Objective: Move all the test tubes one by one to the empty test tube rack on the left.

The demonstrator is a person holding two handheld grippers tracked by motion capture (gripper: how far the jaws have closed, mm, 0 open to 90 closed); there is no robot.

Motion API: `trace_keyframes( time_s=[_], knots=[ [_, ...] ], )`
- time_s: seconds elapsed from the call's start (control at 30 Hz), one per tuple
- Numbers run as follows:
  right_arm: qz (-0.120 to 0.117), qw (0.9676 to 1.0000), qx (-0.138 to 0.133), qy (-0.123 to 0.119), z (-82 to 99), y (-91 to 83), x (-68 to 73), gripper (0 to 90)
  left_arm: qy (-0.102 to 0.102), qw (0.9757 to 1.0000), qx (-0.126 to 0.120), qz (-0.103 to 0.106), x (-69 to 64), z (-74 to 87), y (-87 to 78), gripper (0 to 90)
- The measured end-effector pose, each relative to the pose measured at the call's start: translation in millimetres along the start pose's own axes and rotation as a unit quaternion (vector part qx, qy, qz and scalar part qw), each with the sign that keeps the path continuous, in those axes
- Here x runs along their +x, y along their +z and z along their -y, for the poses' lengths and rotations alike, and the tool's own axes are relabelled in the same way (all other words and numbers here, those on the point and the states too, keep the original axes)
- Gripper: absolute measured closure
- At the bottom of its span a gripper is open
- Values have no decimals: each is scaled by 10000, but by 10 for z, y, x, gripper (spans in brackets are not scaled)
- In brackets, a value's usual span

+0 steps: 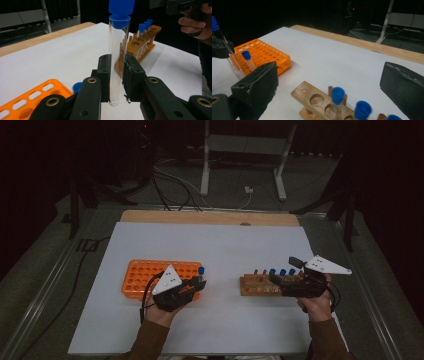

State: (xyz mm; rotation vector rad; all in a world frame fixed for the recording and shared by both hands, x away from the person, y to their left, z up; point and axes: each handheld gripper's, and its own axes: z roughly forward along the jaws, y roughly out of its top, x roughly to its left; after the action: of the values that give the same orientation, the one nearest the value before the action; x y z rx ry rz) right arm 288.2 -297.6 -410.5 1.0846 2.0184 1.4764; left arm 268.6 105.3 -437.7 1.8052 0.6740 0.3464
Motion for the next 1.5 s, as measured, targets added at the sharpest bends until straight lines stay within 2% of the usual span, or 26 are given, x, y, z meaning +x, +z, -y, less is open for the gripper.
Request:
trace_keyframes(
  time_s=[0.33, 0.67, 0.9, 1.5],
  knots=[
    [116, 9998, -126, 134, 12, -108, -121, 22, -86, 9998, -106, -137, 119, 15, -153, 778],
    [235, 9995, -103, 164, 55, -132, -215, 21, -121, 9995, -38, -292, 195, 86, -172, 777],
    [258, 9994, -119, 182, 64, -150, -239, 22, -85, 9989, 48, -465, 239, 162, -138, 777],
    [220, 9996, -99, 162, 76, -145, -232, 22, -133, 9969, 416, -660, 310, 373, 18, 777]
  ],
)
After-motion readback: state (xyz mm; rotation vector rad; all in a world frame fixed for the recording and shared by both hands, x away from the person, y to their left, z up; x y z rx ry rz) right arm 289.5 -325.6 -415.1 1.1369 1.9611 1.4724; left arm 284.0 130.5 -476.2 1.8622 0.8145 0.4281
